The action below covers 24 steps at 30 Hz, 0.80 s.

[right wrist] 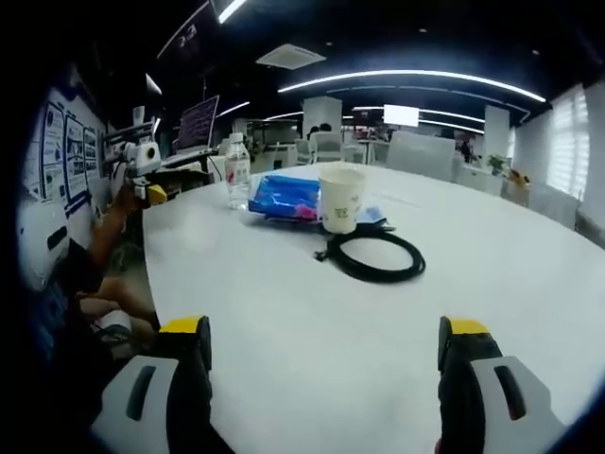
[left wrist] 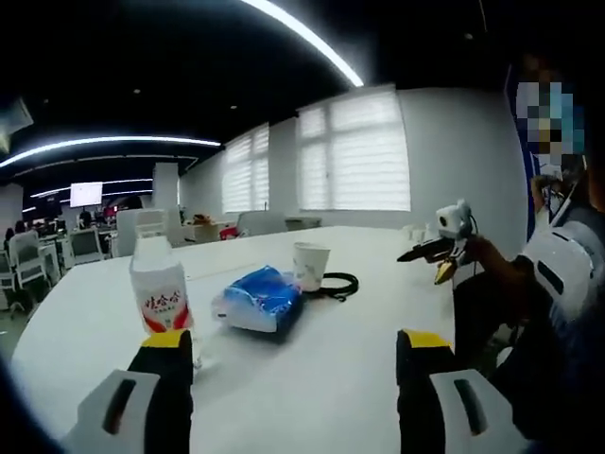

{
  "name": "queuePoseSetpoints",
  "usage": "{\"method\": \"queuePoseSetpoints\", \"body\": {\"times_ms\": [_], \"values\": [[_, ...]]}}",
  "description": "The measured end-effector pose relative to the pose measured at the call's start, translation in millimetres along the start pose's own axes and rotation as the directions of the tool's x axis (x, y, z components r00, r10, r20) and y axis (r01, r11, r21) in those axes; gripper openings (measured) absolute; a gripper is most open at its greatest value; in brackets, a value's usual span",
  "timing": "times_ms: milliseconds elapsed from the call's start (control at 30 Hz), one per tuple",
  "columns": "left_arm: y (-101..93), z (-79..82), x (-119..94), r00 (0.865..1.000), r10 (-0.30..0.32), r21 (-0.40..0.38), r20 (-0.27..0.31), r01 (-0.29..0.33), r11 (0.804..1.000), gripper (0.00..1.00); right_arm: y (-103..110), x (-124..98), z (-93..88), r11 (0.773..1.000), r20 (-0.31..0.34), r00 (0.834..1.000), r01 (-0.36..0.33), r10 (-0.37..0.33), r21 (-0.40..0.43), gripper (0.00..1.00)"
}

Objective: Arrange the tabletop items into an orderly group along one side of the table until the central work area is clear of visible clutter.

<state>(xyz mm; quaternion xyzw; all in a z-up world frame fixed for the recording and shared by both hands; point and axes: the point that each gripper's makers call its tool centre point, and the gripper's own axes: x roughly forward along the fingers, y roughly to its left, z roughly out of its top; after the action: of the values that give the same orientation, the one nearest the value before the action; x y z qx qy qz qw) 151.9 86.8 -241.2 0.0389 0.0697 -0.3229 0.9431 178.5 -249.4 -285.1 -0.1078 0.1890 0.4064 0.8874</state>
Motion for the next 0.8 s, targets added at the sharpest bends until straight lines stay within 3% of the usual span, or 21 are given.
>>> {"method": "queuePoseSetpoints", "body": {"times_ms": [400, 800], "values": [[2.3, -7.3, 6, 0.998, 0.047, 0.004, -0.034, -0.047, 0.999, 0.84, 10, 9, 13.9, 0.999, 0.029, 0.999, -0.02, 0.021, -0.035, 0.9], [0.0, -11.5, 15, 0.998, 0.052, -0.038, -0.026, -0.053, 0.998, 0.8, 18, 17, 25.5, 0.998, 0.056, 0.997, -0.043, 0.045, -0.044, 0.83]]}}
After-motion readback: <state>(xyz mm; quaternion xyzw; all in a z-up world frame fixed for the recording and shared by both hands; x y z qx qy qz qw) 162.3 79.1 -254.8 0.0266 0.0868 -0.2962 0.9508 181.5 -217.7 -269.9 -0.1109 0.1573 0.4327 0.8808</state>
